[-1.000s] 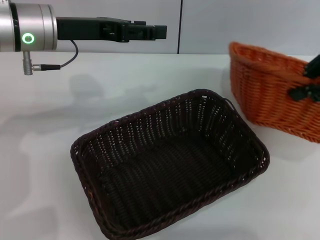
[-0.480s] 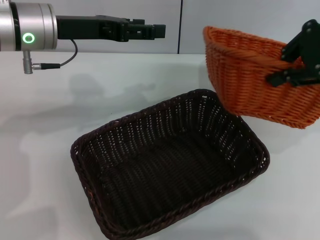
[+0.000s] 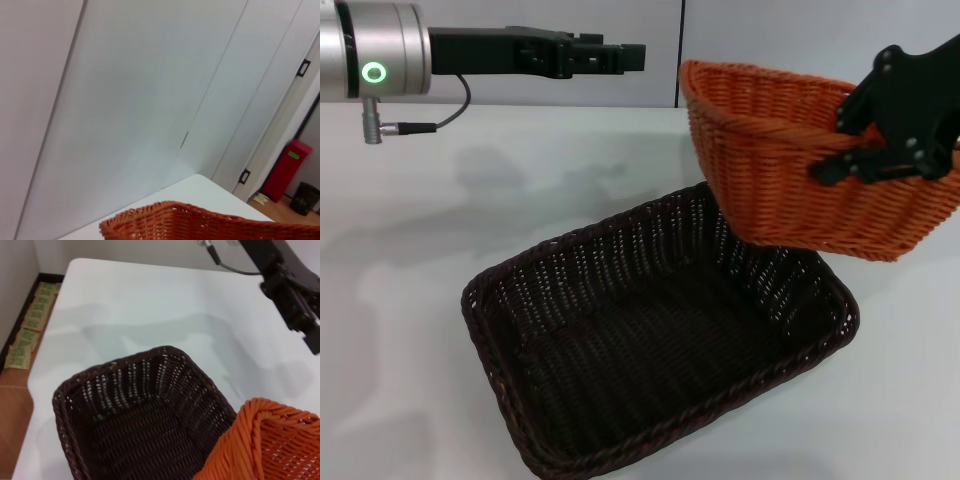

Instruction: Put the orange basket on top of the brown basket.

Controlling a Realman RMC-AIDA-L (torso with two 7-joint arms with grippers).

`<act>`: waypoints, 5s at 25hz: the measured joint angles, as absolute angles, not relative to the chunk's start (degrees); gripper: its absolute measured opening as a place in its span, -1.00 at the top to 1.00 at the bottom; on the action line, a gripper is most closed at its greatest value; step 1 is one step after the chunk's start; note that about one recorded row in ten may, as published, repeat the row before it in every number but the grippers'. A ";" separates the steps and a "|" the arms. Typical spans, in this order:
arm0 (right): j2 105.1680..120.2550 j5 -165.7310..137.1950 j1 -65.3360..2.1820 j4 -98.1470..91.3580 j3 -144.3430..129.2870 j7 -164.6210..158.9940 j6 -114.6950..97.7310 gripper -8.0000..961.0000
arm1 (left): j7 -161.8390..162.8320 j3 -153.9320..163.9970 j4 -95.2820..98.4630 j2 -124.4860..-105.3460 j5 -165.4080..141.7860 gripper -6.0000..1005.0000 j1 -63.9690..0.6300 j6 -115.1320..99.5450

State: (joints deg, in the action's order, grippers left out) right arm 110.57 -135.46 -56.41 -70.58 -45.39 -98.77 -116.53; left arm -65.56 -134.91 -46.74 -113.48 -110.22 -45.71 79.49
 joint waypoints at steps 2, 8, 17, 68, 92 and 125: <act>110.72 -135.44 -57.12 -70.58 -45.67 -100.25 -116.67 0.67 | -65.62 -134.91 -46.74 -112.99 -110.22 -0.63 -45.83 79.41; 111.07 -135.52 -58.80 -70.67 -46.94 -105.91 -116.16 0.67 | -65.88 -134.91 -46.17 -112.73 -110.21 -0.63 -45.97 78.98; 112.15 -136.12 -60.93 -70.75 -50.98 -113.33 -114.20 0.67 | -66.11 -134.91 -45.39 -112.33 -110.22 -0.63 -46.27 78.65; 117.25 -134.02 -61.14 -70.10 -59.62 -110.20 -114.68 0.68 | -68.41 -134.12 -41.72 -112.56 -110.28 -0.62 -48.32 75.91; 118.76 -129.48 -61.96 -65.92 -66.89 -109.78 -115.38 0.63 | -69.76 -134.12 -41.75 -111.68 -110.31 -0.62 -48.88 74.48; 116.08 -120.75 -54.61 -66.27 -43.14 -101.28 -104.96 -0.16 | -72.15 -136.25 -40.31 -112.43 -109.34 -0.62 -49.36 71.60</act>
